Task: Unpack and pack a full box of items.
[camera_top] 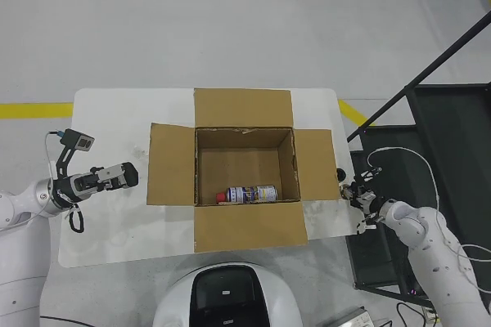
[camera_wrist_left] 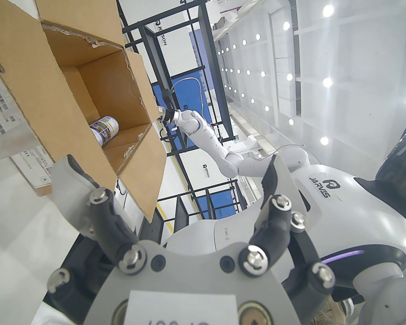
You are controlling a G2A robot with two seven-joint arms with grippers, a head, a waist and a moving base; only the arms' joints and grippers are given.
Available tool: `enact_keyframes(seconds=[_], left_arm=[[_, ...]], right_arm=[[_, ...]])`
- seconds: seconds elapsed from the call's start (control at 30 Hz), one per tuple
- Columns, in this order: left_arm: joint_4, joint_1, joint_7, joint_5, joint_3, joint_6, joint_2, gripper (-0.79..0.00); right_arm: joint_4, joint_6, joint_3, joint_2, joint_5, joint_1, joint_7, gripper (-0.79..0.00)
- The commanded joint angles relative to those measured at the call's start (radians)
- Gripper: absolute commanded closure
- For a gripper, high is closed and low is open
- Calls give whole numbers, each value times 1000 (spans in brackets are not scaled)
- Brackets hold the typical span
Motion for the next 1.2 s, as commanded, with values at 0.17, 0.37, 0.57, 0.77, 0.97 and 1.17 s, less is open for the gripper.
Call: enact_keyframes(seconds=[0.17, 0.37, 0.57, 0.77, 0.97, 1.17], left_arm=[[0, 0, 0, 0, 0, 0, 0, -785], [0, 0, 0, 0, 0, 0, 0, -785], [0, 0, 0, 0, 0, 0, 0, -785], [0, 0, 0, 0, 0, 0, 0, -785], [0, 0, 0, 0, 0, 0, 0, -785], [0, 0, 0, 0, 0, 0, 0, -785]], right_arm=[[-194, -37, 135, 13, 100, -134, -1, 0], [-328, -72, 176, 15, 154, -178, -35, 0], [-438, -91, 112, 15, 150, -124, -15, 0], [-504, -85, -35, 11, 90, -31, 49, 0], [-463, -49, -213, -3, 9, 107, 113, 0], [-395, -18, -372, -23, -49, 240, 151, 0]])
